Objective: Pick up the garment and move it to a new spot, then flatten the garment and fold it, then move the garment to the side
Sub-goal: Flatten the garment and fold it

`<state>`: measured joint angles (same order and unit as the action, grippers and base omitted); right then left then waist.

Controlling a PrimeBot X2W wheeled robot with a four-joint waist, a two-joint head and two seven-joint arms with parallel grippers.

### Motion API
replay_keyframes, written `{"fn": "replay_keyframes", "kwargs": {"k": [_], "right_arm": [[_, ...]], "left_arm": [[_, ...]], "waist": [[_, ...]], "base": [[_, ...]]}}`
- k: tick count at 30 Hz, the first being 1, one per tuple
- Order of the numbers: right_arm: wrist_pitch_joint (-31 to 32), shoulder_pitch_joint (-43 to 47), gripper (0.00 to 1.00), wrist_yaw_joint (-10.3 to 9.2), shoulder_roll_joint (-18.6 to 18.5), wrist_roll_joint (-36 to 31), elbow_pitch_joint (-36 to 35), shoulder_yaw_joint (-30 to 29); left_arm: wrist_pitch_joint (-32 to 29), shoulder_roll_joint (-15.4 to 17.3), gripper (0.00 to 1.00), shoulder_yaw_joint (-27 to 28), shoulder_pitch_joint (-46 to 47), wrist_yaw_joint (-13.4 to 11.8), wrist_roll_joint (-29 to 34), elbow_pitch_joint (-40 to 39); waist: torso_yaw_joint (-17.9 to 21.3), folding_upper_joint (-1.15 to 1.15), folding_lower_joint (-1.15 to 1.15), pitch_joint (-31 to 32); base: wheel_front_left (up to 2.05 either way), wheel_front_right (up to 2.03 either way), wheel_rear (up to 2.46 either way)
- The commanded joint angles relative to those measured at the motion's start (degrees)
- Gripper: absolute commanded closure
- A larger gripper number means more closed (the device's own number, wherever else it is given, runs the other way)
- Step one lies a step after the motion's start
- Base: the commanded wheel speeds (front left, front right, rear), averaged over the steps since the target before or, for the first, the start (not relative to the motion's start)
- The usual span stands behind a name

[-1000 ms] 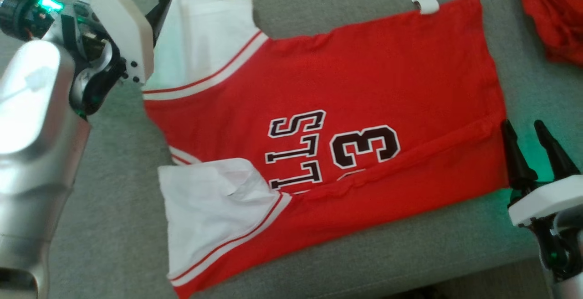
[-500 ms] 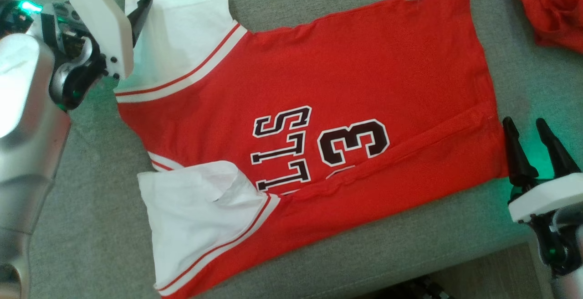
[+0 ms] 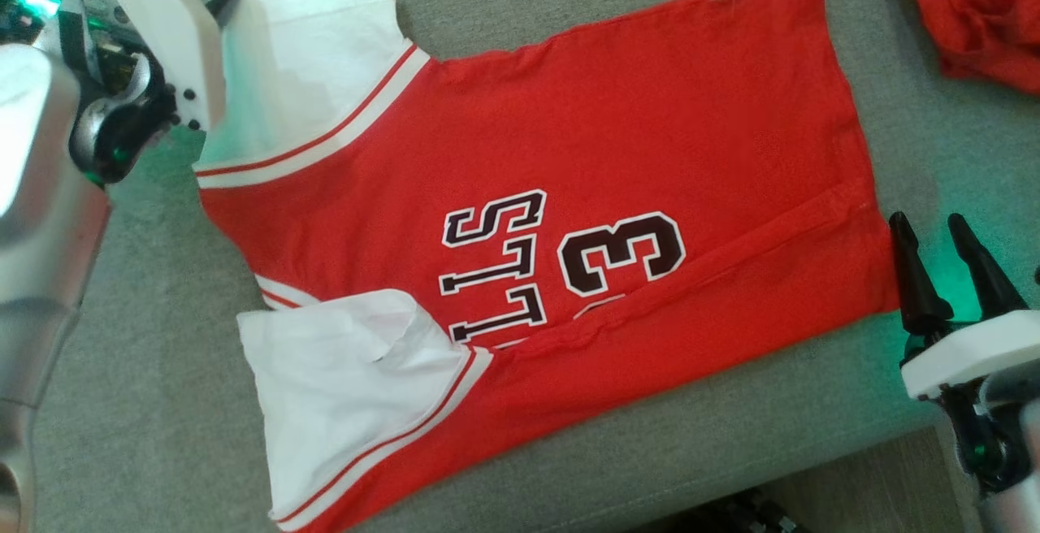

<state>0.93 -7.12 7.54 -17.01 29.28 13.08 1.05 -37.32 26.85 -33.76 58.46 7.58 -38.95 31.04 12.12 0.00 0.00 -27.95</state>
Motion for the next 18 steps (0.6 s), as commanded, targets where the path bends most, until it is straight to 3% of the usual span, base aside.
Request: {"fn": "replay_keyframes", "kwargs": {"k": [1, 10, 18], "right_arm": [[-0.7, 0.0, 0.0, -0.05, -1.8, 0.4, -1.2, 0.7], [-0.1, -1.5, 0.0, -0.05, -2.9, 1.5, -4.4, 2.1], [11.2, -15.0, 0.0, -0.05, -6.2, 2.9, -4.0, 7.4]], "left_arm": [[-0.4, 2.9, 0.98, 1.2, 2.8, -0.1, -0.7, -1.6], [1.4, 4.1, 1.0, -1.4, 2.8, -0.1, -2.1, -3.5], [5.9, 5.0, 1.0, -5.1, 5.0, -0.1, -3.0, -6.8]], "waist": [[0.1, 0.0, 0.0, 0.0], [-0.6, 0.0, 0.0, 1.5], [-3.2, 0.0, 0.0, 1.9]], "base": [[0.0, 0.0, 0.0], [0.0, 0.0, 0.0], [0.0, 0.0, 0.0]]}}
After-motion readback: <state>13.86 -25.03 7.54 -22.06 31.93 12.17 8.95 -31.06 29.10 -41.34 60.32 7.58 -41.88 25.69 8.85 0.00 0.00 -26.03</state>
